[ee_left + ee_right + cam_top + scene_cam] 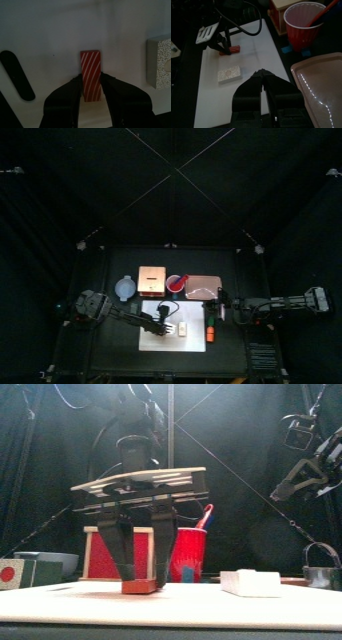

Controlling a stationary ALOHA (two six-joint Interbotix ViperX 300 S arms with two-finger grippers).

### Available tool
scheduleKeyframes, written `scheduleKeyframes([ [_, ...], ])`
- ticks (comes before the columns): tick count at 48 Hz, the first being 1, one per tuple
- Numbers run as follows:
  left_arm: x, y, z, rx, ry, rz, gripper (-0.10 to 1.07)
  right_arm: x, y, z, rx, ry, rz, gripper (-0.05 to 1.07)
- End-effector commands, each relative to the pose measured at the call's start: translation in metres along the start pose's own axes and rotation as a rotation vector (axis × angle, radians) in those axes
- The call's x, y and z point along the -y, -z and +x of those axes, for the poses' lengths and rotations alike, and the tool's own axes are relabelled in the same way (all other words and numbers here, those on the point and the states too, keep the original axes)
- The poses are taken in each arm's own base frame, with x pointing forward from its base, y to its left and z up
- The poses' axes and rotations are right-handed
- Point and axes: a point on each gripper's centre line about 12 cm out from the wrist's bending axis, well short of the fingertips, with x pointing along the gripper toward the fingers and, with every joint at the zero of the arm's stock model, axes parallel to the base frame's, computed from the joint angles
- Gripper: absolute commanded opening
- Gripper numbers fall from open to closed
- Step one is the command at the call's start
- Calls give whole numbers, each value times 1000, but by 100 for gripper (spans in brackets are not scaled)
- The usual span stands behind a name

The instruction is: Put salmon onto rice

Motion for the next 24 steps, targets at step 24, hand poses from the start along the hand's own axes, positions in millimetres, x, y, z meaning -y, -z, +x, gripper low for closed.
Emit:
scheduleKeyframes([
  [24,80,-29,-49,-36,227,22,57,2,-6,1,17,14,16,3],
])
